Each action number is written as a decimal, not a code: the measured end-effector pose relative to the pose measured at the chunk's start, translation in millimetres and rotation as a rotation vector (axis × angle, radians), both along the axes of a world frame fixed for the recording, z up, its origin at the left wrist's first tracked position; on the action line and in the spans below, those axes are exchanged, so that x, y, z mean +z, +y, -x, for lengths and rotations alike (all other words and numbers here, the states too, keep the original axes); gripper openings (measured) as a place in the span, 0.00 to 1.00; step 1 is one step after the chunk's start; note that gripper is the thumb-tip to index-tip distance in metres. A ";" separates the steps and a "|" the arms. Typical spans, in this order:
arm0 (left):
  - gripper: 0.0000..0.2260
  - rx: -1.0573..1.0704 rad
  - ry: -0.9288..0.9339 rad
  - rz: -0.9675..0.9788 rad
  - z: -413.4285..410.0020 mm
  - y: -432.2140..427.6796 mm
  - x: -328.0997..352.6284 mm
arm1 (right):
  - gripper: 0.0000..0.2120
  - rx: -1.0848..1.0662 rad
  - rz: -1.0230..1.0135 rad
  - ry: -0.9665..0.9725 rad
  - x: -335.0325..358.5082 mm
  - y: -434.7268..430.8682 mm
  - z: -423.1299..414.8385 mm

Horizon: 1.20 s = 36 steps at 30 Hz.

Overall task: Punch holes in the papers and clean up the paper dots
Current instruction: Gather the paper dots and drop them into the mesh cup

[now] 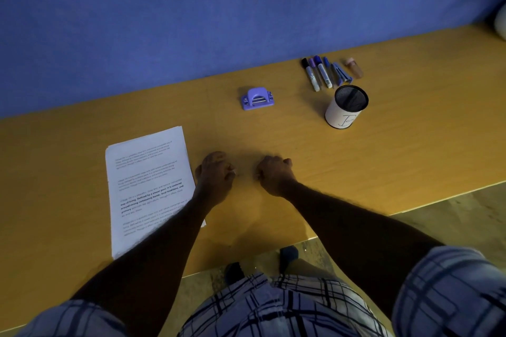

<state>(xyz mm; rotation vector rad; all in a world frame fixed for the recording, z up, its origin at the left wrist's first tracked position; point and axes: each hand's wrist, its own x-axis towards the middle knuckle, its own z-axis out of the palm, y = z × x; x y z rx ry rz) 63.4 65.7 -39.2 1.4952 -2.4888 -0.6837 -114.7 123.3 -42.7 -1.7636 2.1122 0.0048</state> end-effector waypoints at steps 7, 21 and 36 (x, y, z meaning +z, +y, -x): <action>0.10 -0.013 -0.020 0.001 2.3 -12.7 5.4 | 0.11 -0.134 -0.075 -0.202 8.4 8.5 34.7; 0.07 -0.136 0.099 -0.042 86.3 -26.4 51.3 | 0.05 -0.340 0.144 -0.568 54.4 15.5 113.4; 0.06 0.023 0.506 -0.528 122.9 -33.9 62.4 | 0.05 -0.832 0.372 -1.472 72.6 6.5 110.8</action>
